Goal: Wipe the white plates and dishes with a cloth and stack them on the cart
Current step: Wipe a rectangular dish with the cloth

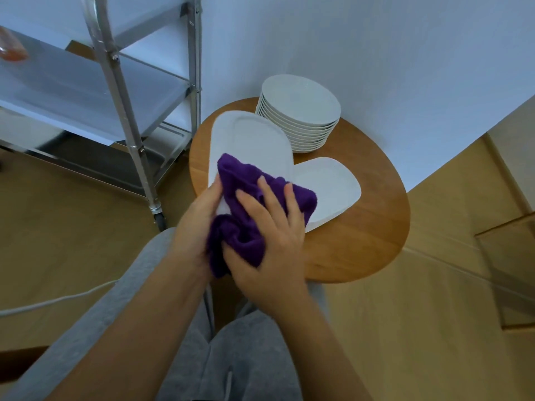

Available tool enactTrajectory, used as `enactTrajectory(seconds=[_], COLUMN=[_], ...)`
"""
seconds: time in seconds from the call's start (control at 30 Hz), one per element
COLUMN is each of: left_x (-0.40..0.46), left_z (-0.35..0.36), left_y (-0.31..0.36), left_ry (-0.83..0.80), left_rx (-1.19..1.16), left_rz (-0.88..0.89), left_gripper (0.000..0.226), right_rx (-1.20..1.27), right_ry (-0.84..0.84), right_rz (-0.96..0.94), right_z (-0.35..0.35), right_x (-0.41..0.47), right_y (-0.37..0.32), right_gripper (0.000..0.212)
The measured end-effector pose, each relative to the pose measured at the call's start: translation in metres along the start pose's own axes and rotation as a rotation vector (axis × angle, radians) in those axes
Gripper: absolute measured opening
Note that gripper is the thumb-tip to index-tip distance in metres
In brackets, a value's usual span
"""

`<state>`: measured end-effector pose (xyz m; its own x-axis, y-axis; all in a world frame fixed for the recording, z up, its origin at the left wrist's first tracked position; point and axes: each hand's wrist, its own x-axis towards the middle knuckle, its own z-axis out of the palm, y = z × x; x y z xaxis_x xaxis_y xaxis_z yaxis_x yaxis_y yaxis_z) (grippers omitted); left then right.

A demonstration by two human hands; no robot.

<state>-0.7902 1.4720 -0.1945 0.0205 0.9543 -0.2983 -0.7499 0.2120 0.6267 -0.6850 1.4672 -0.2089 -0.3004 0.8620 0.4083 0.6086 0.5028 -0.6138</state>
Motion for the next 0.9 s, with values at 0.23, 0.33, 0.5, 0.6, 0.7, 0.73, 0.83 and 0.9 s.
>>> enactTrajectory(seconds=[0.23, 0.33, 0.5, 0.6, 0.7, 0.73, 0.83, 0.9], left_x=[0.005, 0.006, 0.003, 0.003, 0.003, 0.003, 0.003, 0.004], left_z=[0.006, 0.004, -0.001, -0.006, -0.007, -0.007, -0.005, -0.002], left_y=[0.003, 0.007, 0.009, 0.006, 0.004, 0.004, 0.002, -0.001], left_ry=[-0.096, -0.202, -0.386, -0.435, -0.452, -0.458, -0.414, -0.299], left_rx=[-0.098, -0.043, 0.074, 0.143, 0.159, 0.153, 0.124, 0.087], left_rz=[-0.054, 0.005, -0.072, -0.159, -0.186, -0.190, -0.187, -0.184], left_gripper=[0.050, 0.048, 0.043, 0.059, 0.053, 0.050, 0.040, 0.036], right_rx=[0.173, 0.482, 0.599, 0.625, 0.827, 0.891, 0.981, 0.989], right_ry=[0.416, 0.441, 0.395, 0.440, 0.386, 0.375, 0.396, 0.450], right_rz=[0.040, 0.237, 0.373, 0.413, 0.546, 0.584, 0.666, 0.700], right_z=[-0.004, -0.029, -0.063, -0.083, -0.095, -0.096, -0.093, -0.085], right_x=[-0.013, -0.010, 0.010, 0.035, 0.056, 0.060, 0.068, 0.068], right_y=[0.018, 0.024, 0.042, 0.045, 0.048, 0.049, 0.049, 0.049], right_gripper=[0.054, 0.054, 0.050, 0.045, 0.046, 0.046, 0.034, 0.022])
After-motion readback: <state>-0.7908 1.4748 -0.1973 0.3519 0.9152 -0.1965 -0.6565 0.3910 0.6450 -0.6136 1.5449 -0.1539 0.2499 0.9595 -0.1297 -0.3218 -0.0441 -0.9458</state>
